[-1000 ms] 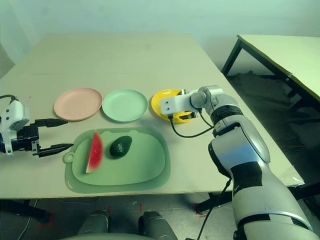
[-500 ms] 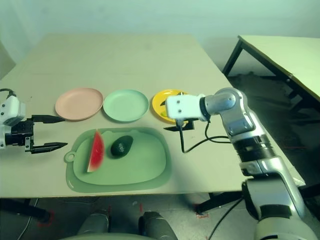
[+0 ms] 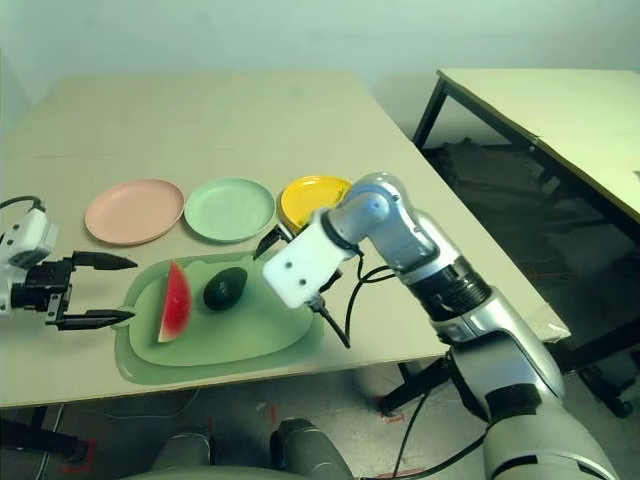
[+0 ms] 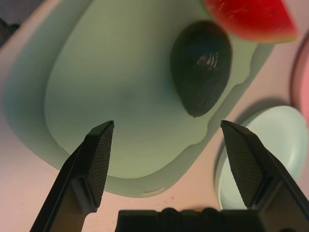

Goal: Place the fruits into color-matched plates.

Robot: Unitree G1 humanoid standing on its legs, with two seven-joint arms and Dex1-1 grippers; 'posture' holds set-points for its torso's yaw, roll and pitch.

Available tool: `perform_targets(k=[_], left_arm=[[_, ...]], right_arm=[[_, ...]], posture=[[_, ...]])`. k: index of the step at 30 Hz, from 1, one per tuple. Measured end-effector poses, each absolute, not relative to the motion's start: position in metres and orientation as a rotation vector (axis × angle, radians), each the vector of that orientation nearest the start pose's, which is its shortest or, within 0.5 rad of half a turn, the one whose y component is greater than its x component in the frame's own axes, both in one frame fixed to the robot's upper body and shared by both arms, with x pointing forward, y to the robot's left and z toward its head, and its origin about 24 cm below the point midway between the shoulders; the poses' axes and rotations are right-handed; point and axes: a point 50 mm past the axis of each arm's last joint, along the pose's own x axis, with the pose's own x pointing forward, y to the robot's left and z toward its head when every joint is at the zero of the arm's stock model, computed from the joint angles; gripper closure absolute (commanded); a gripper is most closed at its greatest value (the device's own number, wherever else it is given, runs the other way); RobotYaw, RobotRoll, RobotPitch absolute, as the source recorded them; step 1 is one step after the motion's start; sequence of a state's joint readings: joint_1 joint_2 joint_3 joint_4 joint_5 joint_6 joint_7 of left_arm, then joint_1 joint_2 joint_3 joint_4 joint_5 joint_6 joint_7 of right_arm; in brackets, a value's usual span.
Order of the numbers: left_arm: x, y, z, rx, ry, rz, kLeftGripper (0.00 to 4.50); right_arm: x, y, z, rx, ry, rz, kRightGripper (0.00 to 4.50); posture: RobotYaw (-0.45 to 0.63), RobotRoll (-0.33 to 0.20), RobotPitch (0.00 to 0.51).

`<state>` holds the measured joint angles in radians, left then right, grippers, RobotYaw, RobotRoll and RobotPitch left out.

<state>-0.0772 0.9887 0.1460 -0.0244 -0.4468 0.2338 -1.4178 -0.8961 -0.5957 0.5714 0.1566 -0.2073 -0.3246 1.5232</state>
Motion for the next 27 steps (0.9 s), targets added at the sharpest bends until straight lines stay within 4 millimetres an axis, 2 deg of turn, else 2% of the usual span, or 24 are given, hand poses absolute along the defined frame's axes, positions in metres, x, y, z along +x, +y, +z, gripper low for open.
perform_targets(k=[6,16,22,27], left_arm=[[0.211,0.286,0.126,0.406,0.439,-1.222,0.0],[0.211,0.301,0.117,0.503,0.47,-1.178,0.0],[0.213,0.298,0.118,0.479,0.447,-1.192,0.0],[0.219,0.283,0.129,0.371,0.344,-1.237,0.0]], right_arm=[[0.31,-0.076,0.166,-1.605,0.006,1.782,0.05],[0.311,-0.063,0.156,-1.578,-0.014,1.813,0.05],[0.308,-0.054,0.152,-1.551,-0.036,1.834,0.05],[0.305,-0.046,0.147,-1.529,-0.05,1.856,0.05]], posture=[[0.12,0.0,0.075],[0.13,0.0,0.07],[0.13,0.0,0.07],[0.14,0.0,0.071]])
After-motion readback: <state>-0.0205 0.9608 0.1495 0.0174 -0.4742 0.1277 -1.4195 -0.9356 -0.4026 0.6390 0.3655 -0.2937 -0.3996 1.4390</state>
